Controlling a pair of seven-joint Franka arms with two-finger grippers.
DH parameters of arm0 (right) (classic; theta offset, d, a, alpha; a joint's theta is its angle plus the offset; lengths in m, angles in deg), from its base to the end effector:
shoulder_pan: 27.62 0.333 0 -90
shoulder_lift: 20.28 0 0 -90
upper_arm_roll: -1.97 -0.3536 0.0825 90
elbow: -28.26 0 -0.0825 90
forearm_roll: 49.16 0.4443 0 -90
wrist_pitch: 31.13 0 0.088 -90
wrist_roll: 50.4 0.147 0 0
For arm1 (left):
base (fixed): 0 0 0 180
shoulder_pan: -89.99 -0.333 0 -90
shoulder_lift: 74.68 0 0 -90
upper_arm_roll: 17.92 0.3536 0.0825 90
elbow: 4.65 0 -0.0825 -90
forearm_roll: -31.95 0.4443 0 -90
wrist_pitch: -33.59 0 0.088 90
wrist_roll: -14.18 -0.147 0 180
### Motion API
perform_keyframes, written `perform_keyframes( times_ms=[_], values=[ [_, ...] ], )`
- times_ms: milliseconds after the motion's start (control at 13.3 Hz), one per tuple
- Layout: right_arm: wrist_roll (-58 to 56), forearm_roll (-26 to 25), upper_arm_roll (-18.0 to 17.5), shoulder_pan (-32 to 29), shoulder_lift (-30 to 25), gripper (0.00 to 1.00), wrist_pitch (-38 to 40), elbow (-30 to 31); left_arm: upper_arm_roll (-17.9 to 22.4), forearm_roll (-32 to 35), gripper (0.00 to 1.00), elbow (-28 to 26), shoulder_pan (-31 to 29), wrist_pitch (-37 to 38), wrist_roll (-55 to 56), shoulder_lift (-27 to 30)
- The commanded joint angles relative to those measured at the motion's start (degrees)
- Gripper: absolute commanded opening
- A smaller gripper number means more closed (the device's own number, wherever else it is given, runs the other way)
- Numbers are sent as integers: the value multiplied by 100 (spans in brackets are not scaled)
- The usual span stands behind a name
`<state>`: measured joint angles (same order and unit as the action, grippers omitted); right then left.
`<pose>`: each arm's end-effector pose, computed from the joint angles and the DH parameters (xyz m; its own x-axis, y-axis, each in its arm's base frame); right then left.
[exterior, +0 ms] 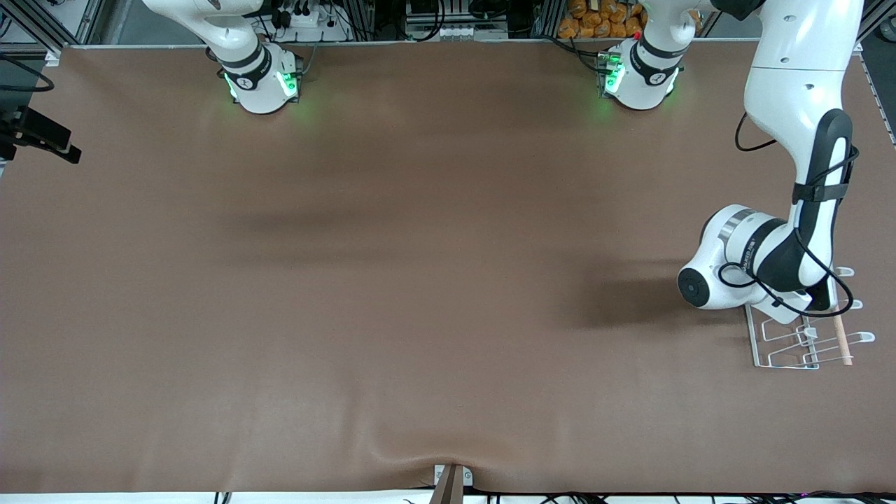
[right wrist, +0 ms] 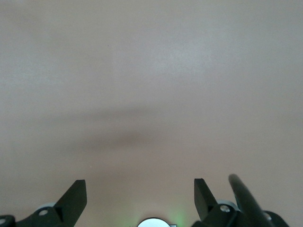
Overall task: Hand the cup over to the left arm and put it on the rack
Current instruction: 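Move the held cup with the left gripper over the wire rack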
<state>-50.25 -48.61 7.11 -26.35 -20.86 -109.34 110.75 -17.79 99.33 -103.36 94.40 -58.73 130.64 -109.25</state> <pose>0.5843 -0.0383 0.6792 0.9956 -0.0679 -0.0646 -0.0687 -0.9976 -0.0102 0.6872 0.0811 0.2285 0.2640 0.3410 0.9022 0.9505 0.0672 -0.3035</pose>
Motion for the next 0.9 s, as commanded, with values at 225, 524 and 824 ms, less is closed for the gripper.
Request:
perform_keyframes(
  times_ms=[225,524,824],
  values=[
    [-85,-108,22,57,-30,100,77,-66,-101,-172,100,395,-187,-182,-1546,406],
    [-76,-108,30,40,-30,100,77,-93,-154,-838,100,929,-169,-200,-2669,415],
    [-68,-90,22,49,-30,100,77,-84,-119,-2070,100,1459,-178,-191,-4859,565]
  ],
)
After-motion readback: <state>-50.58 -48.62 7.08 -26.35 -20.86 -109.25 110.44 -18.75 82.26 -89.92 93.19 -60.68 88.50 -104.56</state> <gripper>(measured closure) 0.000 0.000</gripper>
